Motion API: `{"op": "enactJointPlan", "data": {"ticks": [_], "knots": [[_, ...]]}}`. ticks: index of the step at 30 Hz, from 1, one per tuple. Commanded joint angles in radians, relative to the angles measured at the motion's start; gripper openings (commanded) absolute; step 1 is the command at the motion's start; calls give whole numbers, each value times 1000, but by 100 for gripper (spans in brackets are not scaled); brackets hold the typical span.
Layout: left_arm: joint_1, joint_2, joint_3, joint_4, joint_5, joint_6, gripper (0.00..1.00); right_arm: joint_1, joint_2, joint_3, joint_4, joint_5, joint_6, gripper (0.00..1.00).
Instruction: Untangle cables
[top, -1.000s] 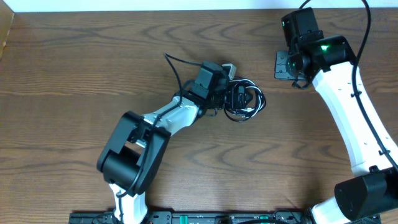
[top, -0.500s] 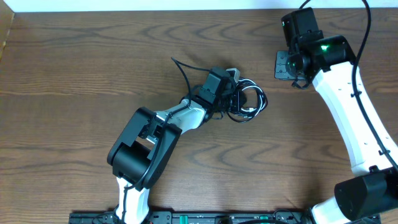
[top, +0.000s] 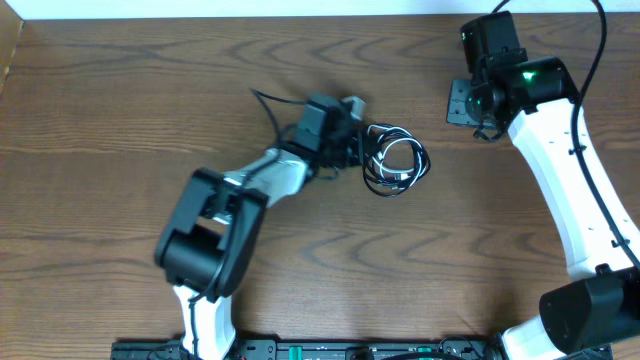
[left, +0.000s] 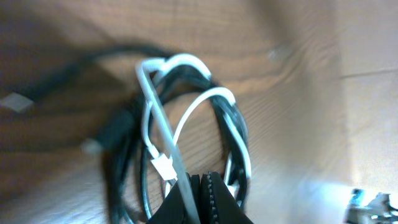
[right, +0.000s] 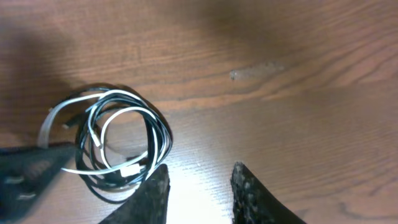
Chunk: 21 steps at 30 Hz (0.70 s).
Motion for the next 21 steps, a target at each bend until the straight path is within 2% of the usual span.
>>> {"op": "enactJointPlan", "data": {"ticks": [1, 6, 12, 21], "knots": [[55, -113, -5, 6, 118, 2, 8, 5, -1, -66, 31, -39, 21, 34], [94, -222, -5, -7, 123, 3, 11, 16, 0, -221, 161, -167, 34, 38], [97, -261, -5, -45, 127, 3, 12, 46, 0, -388, 340, -277, 47, 37], [100, -273, -5, -47, 138, 2, 12, 105, 0, -495, 478, -311, 90, 35]]}}
